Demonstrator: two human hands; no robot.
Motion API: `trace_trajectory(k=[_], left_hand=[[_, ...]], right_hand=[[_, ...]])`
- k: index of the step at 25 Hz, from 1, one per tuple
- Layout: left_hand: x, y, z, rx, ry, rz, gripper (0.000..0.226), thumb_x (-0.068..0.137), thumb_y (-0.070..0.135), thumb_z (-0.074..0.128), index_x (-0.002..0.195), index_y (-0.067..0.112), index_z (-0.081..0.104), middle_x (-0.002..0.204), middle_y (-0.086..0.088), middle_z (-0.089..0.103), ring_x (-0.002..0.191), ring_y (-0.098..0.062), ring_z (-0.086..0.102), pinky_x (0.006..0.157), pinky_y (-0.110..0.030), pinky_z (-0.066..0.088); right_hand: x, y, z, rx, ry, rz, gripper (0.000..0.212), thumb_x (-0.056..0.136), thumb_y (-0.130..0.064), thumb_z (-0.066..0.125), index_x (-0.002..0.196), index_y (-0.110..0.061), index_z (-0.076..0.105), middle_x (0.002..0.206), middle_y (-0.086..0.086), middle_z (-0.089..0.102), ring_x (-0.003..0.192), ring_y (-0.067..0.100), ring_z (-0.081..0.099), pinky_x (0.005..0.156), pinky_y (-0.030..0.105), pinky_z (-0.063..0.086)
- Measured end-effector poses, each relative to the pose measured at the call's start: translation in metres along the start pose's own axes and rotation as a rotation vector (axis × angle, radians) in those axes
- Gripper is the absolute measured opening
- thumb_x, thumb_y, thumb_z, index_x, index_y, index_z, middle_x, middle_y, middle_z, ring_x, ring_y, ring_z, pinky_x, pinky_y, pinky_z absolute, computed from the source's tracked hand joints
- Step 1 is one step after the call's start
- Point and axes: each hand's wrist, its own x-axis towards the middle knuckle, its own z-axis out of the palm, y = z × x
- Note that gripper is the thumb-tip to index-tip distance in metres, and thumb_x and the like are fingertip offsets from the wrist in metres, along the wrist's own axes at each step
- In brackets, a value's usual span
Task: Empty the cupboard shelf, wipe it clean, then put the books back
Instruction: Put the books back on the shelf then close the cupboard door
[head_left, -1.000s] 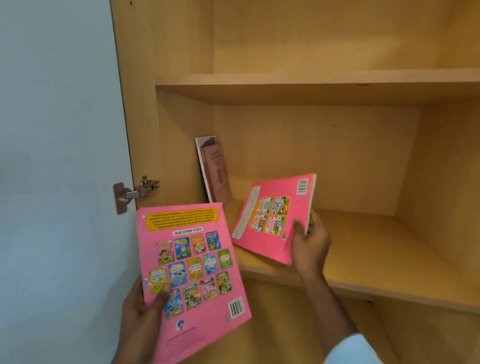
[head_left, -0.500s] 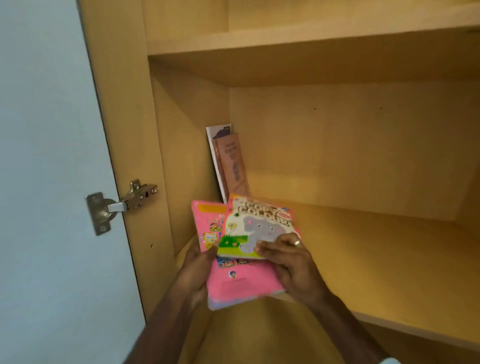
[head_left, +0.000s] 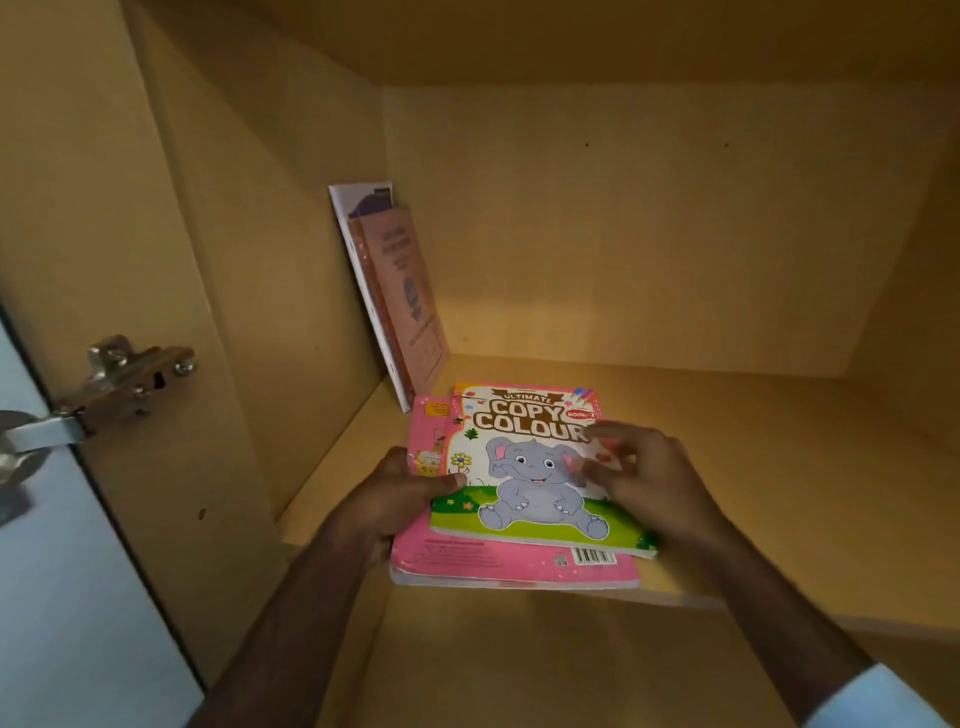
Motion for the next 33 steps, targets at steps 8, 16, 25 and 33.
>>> trace_trajectory(k=[8,16,25,33], left_hand=[[0.043,0.012,0.033,1.119,0.205,0.152,0.067,0.082,0.059,0.07,0.132,0.018,0.051,0.135,-0.012,0.043,0.13,-0.032,0.042,0.106,-0.042,0.041],[0.061,0.034,0.05,0.291,0.291,0.482,0.022,0.097,0.028,0.065,0.118,0.021,0.066,0.105,0.006,0.076,0.084,-0.007,0.07,0.072,-0.034,0.058],[0.102,0.076,0.014,0.117,0.488,0.605,0.035,0.093,-0.002,0.063,0.113,0.028,0.066,0.113,0.003,0.074,0.102,-0.021,0.073,0.085,-0.048,0.061],[0.134,0.068,-0.011,0.33,0.866,0.476,0.029,0.088,0.013,0.073,0.117,0.012,0.07,0.11,-0.004,0.076,0.086,-0.019,0.074,0.075,-0.043,0.063]], right_hand=[[0.081,0.023,-0.027,0.262,0.103,0.455,0.032,0.076,0.009,0.079,0.102,0.01,0.061,0.094,0.026,0.072,0.065,0.028,0.069,0.056,0.036,0.059],[0.146,-0.009,-0.056,0.712,-0.126,-0.047,0.035,0.08,-0.009,0.071,0.114,-0.007,0.068,0.101,0.006,0.075,0.079,0.017,0.068,0.069,0.029,0.057],[0.224,-0.079,0.042,0.231,-0.031,-0.267,0.073,0.077,0.009,0.074,0.14,-0.016,0.048,0.13,-0.002,0.059,0.118,0.021,0.06,0.093,0.038,0.054],[0.183,-0.013,0.109,-0.289,-0.398,-0.187,0.041,0.082,-0.038,0.064,0.121,-0.041,0.052,0.137,-0.004,0.051,0.123,0.023,0.053,0.105,0.048,0.043]])
